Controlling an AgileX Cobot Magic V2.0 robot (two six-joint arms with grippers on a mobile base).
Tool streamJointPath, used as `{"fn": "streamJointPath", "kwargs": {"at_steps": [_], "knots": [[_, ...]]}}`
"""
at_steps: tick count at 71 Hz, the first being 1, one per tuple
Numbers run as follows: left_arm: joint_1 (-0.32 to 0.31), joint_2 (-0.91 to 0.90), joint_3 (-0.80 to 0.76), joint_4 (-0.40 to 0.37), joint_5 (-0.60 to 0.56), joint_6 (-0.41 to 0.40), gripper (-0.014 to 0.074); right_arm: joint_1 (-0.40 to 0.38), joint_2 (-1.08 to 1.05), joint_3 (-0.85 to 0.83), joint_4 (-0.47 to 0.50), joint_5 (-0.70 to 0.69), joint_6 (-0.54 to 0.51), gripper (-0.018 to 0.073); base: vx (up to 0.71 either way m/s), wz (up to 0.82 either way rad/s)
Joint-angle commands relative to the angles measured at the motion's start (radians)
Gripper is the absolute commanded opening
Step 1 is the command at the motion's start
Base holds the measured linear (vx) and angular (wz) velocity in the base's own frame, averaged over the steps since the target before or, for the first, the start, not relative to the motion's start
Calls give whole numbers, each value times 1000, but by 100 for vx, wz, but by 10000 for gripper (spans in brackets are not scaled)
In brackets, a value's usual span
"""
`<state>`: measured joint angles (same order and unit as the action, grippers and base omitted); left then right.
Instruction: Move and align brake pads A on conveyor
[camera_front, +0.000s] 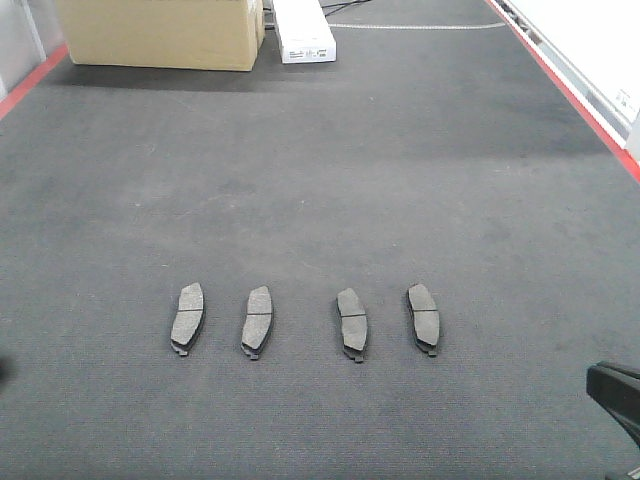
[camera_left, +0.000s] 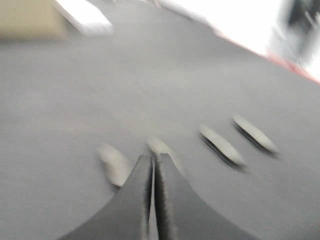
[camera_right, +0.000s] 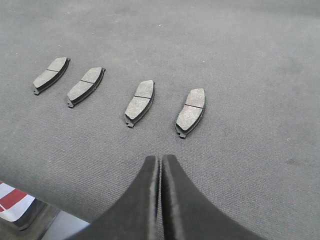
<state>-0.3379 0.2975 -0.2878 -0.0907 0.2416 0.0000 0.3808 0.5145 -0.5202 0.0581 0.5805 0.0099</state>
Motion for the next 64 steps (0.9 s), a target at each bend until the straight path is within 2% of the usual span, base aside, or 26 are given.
{"fn": "streamJointPath", "kwargs": {"at_steps": [1, 11, 21, 42, 46, 64], "knots": [[90, -134, 21, 61, -19, 0, -6, -6, 4, -26, -4, -69, -10, -3, 0, 0], [249, -331, 63, 154, 92, 0, -6, -6, 4, -26, -4, -69, -10, -3, 0, 0], [359, -322, 81, 170, 119, -6, -6, -6, 4, -26, -4, -66, -10, -3, 0, 0], [371, -323, 344, 170, -128, -6, -6, -6, 4, -26, -4, -66, -10, -3, 0, 0], [371, -323, 341, 170, -99, -6, -6, -6, 4, -26, -4, -66, -10, -3, 0, 0], [371, -322, 342, 170, -98, -6, -6, -6, 4, -26, -4, -66, -10, -3, 0, 0]]}}
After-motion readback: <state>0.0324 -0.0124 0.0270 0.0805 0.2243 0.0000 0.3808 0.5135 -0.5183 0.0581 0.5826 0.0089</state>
